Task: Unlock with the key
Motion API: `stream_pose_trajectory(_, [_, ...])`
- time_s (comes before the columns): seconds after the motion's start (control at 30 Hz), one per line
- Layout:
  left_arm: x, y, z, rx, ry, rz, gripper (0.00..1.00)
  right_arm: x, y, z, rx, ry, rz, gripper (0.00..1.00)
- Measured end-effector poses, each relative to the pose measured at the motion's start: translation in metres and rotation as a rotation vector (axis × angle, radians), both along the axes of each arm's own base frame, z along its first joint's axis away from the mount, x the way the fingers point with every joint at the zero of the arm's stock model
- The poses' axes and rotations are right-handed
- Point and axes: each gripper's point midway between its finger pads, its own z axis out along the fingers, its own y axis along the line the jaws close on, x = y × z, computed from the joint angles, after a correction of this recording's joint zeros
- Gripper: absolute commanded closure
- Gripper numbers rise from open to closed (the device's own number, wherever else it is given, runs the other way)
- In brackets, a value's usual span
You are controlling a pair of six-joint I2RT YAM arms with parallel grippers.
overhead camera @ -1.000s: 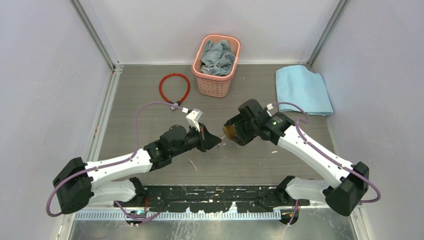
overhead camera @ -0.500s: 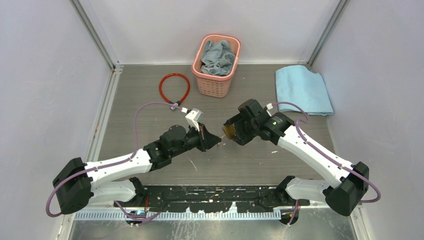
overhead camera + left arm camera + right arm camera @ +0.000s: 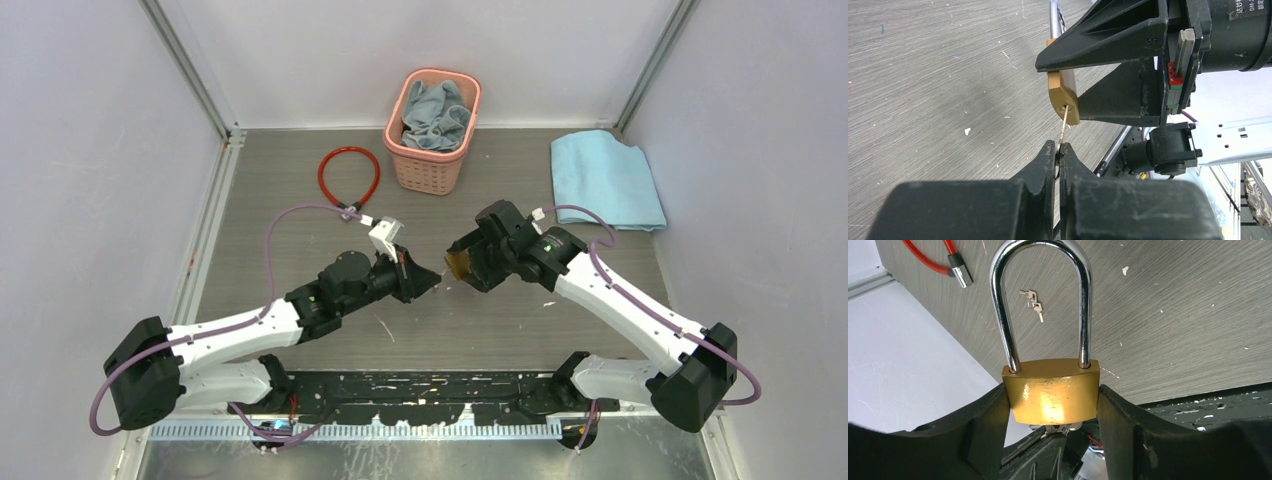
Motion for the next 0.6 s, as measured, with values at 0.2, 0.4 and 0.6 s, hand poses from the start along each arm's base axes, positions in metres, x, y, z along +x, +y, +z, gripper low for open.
stream_pose_trajectory(0.2, [0.0013, 0.0008, -0.0003, 0.002, -0.001, 0.008, 1.00, -0.0002, -0.0004, 0.0011, 0.003, -0.005, -0.001, 0.99])
stream_pose_trajectory(0.4, [0.0013, 0.0004, 0.0002, -0.001, -0.001, 0.008, 1.00, 0.0001, -0.0006, 0.0037, 0.009, -0.014, -0.002, 0.99])
stream_pose_trajectory(0.6, [0.0008, 0.0010, -0.0021, 0.001, 0.002, 0.008, 1.00, 0.0007, 0.0001, 0.0046, 0.014, -0.018, -0.002, 0.99])
